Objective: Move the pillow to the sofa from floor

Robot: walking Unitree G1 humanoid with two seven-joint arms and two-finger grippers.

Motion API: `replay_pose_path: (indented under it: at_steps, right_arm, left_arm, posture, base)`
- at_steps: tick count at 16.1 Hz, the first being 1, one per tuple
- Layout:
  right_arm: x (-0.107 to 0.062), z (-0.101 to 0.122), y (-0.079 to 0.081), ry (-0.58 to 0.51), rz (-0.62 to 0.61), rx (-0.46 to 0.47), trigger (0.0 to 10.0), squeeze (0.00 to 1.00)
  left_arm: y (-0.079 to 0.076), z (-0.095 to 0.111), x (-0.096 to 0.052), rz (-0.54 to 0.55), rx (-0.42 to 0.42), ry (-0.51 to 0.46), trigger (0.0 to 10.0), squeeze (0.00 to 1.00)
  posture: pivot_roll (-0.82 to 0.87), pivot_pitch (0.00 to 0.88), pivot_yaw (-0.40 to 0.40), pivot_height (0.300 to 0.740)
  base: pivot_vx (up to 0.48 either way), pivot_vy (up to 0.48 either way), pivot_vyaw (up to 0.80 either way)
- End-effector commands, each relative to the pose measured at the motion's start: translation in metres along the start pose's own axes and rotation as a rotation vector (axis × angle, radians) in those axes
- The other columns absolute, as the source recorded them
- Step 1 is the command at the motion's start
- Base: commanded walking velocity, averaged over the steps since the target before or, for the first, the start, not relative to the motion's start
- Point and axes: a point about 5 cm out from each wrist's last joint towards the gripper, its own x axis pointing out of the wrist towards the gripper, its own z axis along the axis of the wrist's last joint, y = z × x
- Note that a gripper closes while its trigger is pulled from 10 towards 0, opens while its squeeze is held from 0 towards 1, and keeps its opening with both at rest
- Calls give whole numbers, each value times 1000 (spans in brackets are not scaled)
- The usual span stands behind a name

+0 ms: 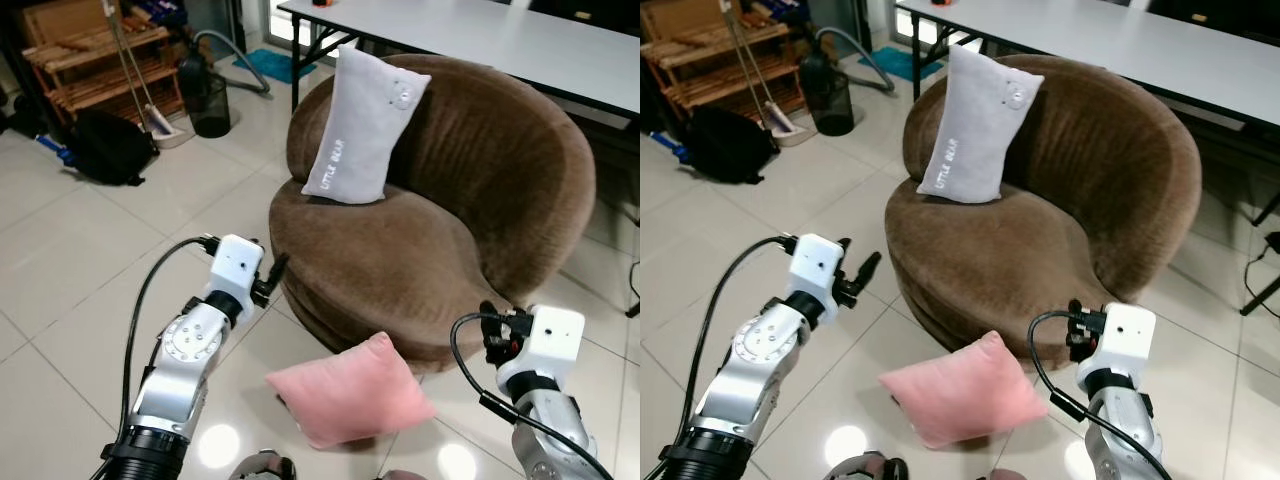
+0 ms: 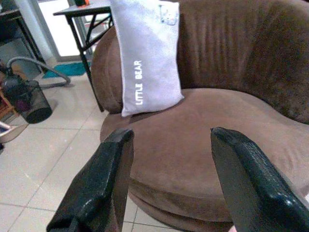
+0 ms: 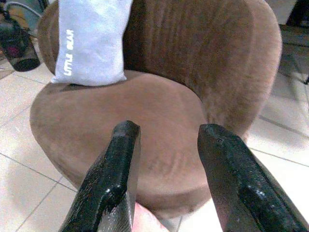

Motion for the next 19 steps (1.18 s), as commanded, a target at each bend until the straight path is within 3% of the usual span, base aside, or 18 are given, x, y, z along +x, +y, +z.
replay_pose_path:
  at_steps: [1,11,15,19]
  right_arm:
    - [0,1,-2,-7,2,7,10000,0]
    - [2,0,1,0,28,-16,10000,0]
    - [5,2,3,1,57,-34,10000,0]
    - [9,3,8,-9,104,-52,10000,0]
  left_arm:
    - [1,0,-2,7,6,4,10000,0]
    - [-3,1,-4,24,-5,-12,10000,0]
    - [2,2,-8,65,-22,-29,10000,0]
    - [6,-2,-15,73,-4,-25,10000,0]
  posture:
    - [-6,74,-43,694]
    - [2,81,-57,595]
    - [9,89,-82,595]
    - [15,96,-100,595]
  base:
    - [0,0,0]
    - [0,0,0]
    - [0,0,0]
    - [371,0,0]
